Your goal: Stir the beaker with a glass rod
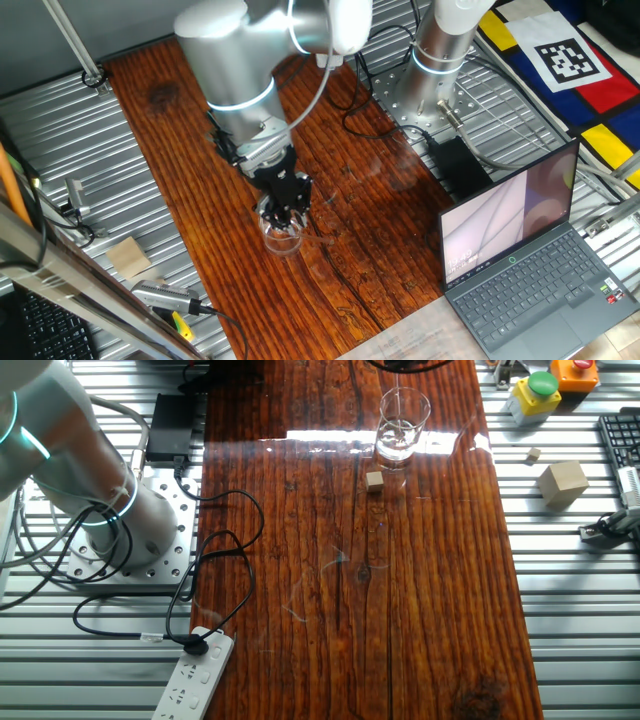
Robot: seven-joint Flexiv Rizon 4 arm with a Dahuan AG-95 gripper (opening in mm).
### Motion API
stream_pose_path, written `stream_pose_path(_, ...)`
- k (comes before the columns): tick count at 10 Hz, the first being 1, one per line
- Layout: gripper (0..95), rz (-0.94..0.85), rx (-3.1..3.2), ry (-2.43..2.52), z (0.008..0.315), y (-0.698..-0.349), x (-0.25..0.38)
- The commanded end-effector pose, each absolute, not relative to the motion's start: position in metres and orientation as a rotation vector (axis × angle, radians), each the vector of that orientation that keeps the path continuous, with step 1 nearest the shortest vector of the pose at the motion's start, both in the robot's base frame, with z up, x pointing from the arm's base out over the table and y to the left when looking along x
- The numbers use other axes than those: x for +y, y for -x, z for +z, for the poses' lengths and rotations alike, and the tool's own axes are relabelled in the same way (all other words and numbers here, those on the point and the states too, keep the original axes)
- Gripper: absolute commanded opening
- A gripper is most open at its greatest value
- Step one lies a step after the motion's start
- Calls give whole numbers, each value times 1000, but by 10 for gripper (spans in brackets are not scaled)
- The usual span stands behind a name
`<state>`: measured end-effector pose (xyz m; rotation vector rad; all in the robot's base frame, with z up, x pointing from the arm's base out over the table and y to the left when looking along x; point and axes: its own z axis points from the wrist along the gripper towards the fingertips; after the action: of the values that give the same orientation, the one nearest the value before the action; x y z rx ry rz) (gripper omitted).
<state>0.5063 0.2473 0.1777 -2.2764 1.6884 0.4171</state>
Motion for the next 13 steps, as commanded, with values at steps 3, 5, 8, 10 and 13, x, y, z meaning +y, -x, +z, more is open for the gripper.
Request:
stream_pose_path(3, 190, 415, 1679, 2275, 174, -506, 260)
stream_pose_path(5, 190, 414, 1677, 2276, 173, -505, 265)
stream_pose_path(8, 190, 415, 1670, 2277, 173, -504, 266)
stream_pose_path(10, 190, 419, 1656, 2279, 173, -503, 266)
stream_pose_path(13, 190, 423, 1662, 2271, 173, -497, 267)
